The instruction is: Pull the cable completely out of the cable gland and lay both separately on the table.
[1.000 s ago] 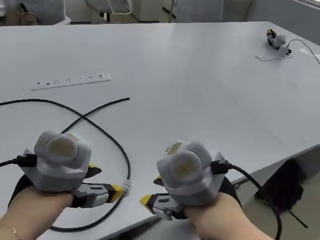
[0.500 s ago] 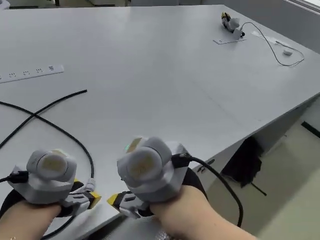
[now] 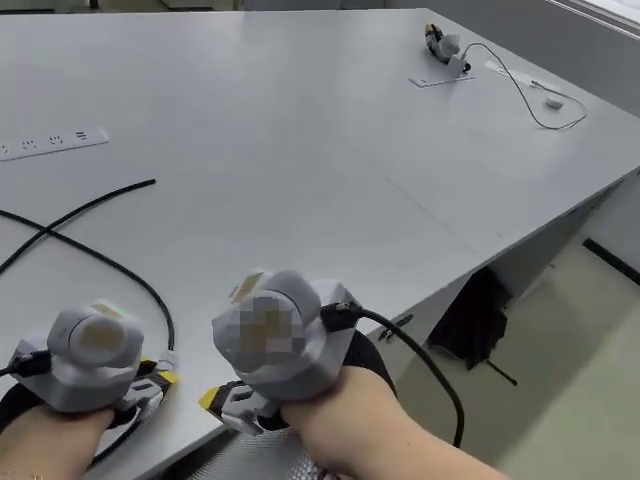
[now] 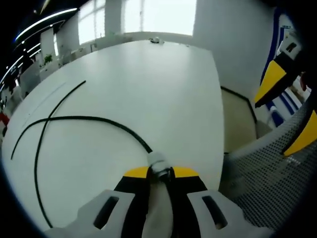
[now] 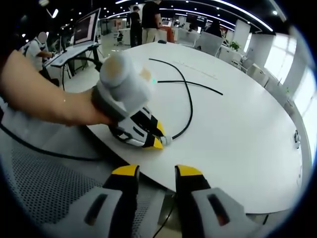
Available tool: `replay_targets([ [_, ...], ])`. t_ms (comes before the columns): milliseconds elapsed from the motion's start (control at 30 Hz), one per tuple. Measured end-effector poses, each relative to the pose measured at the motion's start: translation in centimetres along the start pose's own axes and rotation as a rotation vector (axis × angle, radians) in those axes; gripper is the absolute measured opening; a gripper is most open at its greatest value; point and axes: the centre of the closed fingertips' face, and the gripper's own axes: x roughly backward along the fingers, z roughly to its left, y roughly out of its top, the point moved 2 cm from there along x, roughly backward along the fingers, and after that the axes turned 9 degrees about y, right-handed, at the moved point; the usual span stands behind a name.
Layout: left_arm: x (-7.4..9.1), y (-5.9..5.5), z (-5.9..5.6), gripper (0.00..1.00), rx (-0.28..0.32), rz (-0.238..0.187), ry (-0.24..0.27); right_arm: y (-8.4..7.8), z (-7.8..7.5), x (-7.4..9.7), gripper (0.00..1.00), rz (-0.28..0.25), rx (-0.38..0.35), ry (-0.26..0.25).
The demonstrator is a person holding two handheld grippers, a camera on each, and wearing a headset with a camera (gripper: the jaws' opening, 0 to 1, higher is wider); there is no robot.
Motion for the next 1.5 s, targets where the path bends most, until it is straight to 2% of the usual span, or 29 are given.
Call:
replay_targets([
  [233, 2.8, 1.1, 0.4, 0.17, -0.006, -0.022, -0.039, 0.2, 0.4, -0.2, 0.29, -0.008, 0.011, 0.024],
  [333, 4.6, 1.7, 0.8, 0.17, 0.012, -0.033, -0.058, 0.3, 0.5, -0.3, 0.29, -0.017, 0.011, 0.038],
  [433, 6.5, 2.3, 1.0, 0.17, -0.019, -0.046, -0.055, 0.6, 0.6, -0.3, 0.29, -0.026, 0.023, 0.042],
  [533, 8.2, 2.6, 1.2, 0.17, -0.005, -0.058, -0.072, 0.6, 0.7, -0.4, 0.29, -0.024, 0.033, 0.048],
  [667, 10.7, 2.2, 1.5, 0.17, -0.031, -0.061, -0.076, 0.6, 0.8, -0.4, 0.28, -0.02, 0.031, 0.058],
  [833, 14.2, 1.3, 1.4, 0.17, -0.077, -0.068, -0.131, 0.6, 1.0, -0.5, 0.28, -0.017, 0.042, 0.069],
  [967, 16.5, 0.5, 1.6, 0.17, -0.124, -0.065, -0.139, 0.5, 1.9, -0.7, 0.29, 0.001, 0.055, 0.126],
  [1033, 17.6, 0.0, 1.6, 0.17, -0.17, -0.063, -0.131, 1.1, 2.2, -0.5, 0.27, -0.035, 0.077, 0.141],
  [1067, 18.2, -0.4, 1.7, 0.17, -0.179, -0.056, -0.121, 1.8, 2.7, -0.3, 0.27, -0.071, 0.09, 0.17],
  [1167, 19.3, -1.2, 1.5, 0.17, -0.219, -0.05, -0.113, 2.3, 3.2, -0.1, 0.29, -0.031, 0.17, 0.217],
  [1200, 19.6, -1.4, 1.5, 0.17, -0.247, -0.053, -0.11, 2.9, 3.5, 0.0, 0.29, -0.036, 0.205, 0.241],
  [1233, 19.8, -1.6, 1.5, 0.17, -0.276, -0.057, -0.109, 3.6, 3.9, 0.0, 0.28, -0.05, 0.241, 0.269],
  [1267, 20.1, -1.9, 1.4, 0.17, -0.315, -0.056, -0.108, 5.1, 4.4, 0.1, 0.28, -0.09, 0.286, 0.305],
  [1300, 20.3, -2.1, 1.4, 0.17, -0.315, -0.049, -0.104, 6.0, 4.8, 0.1, 0.28, -0.103, 0.32, 0.328],
  [1367, 20.6, -2.4, 1.4, 0.17, -0.369, -0.04, -0.105, 8.0, 6.0, -0.2, 0.3, -0.105, 0.429, 0.392],
  [1400, 20.7, -2.4, 1.3, 0.17, -0.394, -0.041, -0.113, 8.8, 7.0, -0.5, 0.31, -0.095, 0.488, 0.447],
  [1467, 20.8, -2.6, 1.1, 0.17, -0.419, -0.027, -0.116, 9.7, 8.4, -0.8, 0.31, -0.083, 0.507, 0.531],
  [1500, 20.8, -2.7, 1.2, 0.17, -0.467, -0.017, -0.113, 10.0, 9.4, -1.0, 0.31, -0.062, 0.551, 0.587],
])
